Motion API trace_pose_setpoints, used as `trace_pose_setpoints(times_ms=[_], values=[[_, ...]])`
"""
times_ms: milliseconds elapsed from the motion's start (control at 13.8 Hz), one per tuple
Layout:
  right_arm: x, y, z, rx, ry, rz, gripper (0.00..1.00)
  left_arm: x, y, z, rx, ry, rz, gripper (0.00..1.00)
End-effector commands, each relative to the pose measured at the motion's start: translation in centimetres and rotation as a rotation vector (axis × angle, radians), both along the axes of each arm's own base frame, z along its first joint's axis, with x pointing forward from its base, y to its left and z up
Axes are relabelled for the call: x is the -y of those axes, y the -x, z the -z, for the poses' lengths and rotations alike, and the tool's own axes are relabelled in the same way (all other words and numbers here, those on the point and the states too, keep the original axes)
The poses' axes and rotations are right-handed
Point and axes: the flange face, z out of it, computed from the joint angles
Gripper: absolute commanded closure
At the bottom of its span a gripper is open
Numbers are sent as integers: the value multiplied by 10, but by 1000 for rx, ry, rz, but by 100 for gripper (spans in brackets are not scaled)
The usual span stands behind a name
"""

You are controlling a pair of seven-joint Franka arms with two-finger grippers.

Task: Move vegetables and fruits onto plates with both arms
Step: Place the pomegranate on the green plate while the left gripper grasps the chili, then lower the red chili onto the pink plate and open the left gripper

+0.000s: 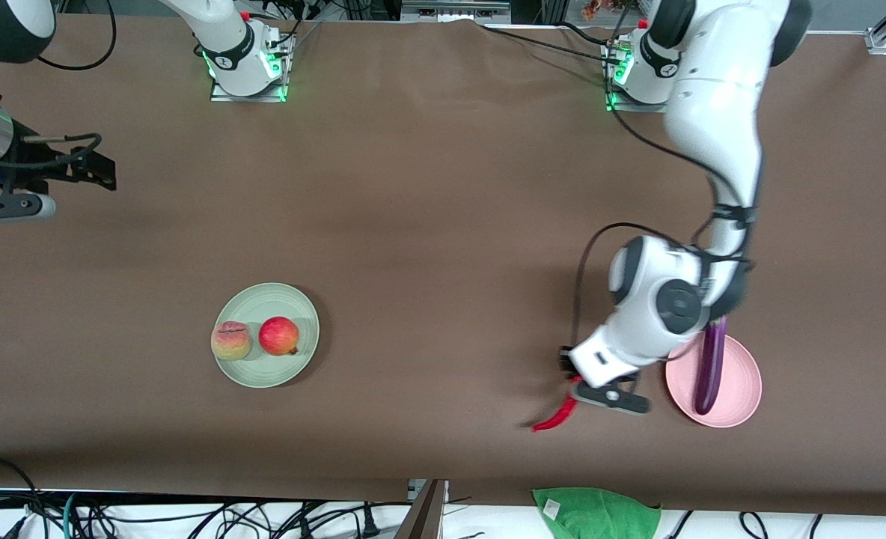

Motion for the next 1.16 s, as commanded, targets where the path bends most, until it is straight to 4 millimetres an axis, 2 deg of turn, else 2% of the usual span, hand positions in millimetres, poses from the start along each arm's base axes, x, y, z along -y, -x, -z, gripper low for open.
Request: trace_pose_setpoints(times_ms=[0, 73, 218, 436, 582, 945, 1018, 1091], values=[[-4, -13, -11, 12, 30, -5, 0, -92, -3, -14, -56, -69, 79, 100], [-5, -14, -11, 16, 20, -3, 0, -132, -4, -12, -81, -64, 92, 100], [2, -18, -13, 47, 11, 3, 0, -190, -2, -4, -102, -58, 105, 100], [10, -24, -13, 83, -13, 13, 0, -250, 8, 14, -128, -55, 132, 100], [7, -23, -9, 79, -28, 18, 0, -267, 14, 22, -144, -38, 104, 100], [12, -7, 5, 39, -37, 23, 0, -299, 28, 40, -166, 32, 4, 100], [13, -6, 8, 34, -38, 23, 0, -304, 32, 47, -173, 68, -30, 98], [13, -4, 6, 37, -39, 23, 0, -306, 34, 51, -174, 90, -50, 92]])
